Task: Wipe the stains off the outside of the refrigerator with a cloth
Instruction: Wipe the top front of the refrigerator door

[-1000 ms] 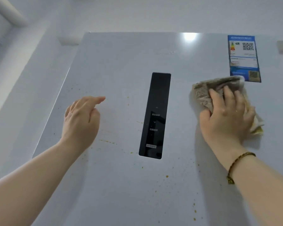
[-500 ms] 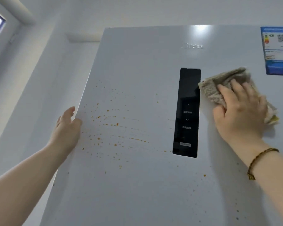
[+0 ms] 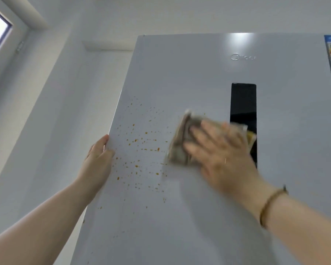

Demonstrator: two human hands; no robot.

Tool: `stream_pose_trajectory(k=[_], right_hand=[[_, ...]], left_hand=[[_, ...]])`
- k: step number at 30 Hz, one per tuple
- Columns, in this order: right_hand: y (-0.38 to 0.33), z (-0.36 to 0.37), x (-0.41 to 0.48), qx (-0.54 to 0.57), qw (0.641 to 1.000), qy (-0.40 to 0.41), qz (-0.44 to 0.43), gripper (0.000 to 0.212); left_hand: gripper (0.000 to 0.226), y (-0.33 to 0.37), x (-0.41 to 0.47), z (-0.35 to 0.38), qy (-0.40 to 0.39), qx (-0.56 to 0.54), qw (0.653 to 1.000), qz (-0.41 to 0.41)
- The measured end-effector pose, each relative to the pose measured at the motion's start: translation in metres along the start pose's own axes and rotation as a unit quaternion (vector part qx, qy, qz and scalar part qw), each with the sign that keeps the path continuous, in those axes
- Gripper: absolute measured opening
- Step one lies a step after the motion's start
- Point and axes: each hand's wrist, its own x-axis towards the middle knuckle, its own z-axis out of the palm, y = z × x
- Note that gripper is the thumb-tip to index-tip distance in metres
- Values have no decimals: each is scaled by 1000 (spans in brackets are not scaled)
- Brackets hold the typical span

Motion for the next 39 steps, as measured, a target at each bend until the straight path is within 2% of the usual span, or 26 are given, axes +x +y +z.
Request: stream_pose_trajectory(k=[3,5,7,10,12,14,15,17,19,21,23,25,27,29,31,35,37,39], right_hand=[[30,3,39,-4,986,-60,153,56],[21,5,43,13,977,-70,202,58],[-8,3,31,13,985,-69,160,55],[-53,-4,0,72,995,-72,16,48],[-56,-6,-3,109,988,-85,-63,44],[-39,0,13,96,989,-79,-79,46],[-29,4,25,72,993,-76,-52,48],[-14,9,51,45,993,-95,60,52],[-21,8,64,55,977,-124,165,54],[-43,10,63,51,971,-130,195,55],[-68,11,51,55,980,-121,146,53],[-87,10,36,72,989,-114,56,50],[-84,9,32,90,989,-111,-24,48],[-69,11,41,86,988,-114,-54,49],[-48,13,59,60,991,-120,1,52],[-32,13,101,83,960,-156,216,52],[-42,16,114,88,951,-163,249,53],[-61,21,119,109,960,-147,212,52]], left_hand=[[51,-3,0,1,1,-17,1000,-3],[52,-4,-1,2,1,-34,999,-9],[52,-6,-2,2,-1,-46,999,-8],[50,-6,-2,0,-11,-61,998,-11],[49,-5,-1,-3,-15,-73,997,-17],[48,-3,0,-5,-16,-81,996,-20],[49,-4,0,-7,-19,-85,996,-22],[47,-6,1,-9,-23,-93,995,-32],[42,-11,1,-12,-22,-102,993,-50],[33,-18,-4,-16,-15,-97,993,-68],[32,-24,-9,-21,-19,-83,994,-69],[36,-29,-13,-27,-31,-81,993,-74],[38,-32,-13,-32,-43,-73,993,-77],[40,-35,-12,-38,-52,-74,993,-81],[40,-35,-12,-40,-66,-85,991,-82],[36,-39,-14,-44,-96,-81,987,-101],[33,-45,-16,-46,-108,-80,983,-121],[34,-51,-17,-48,-103,-88,982,-128]])
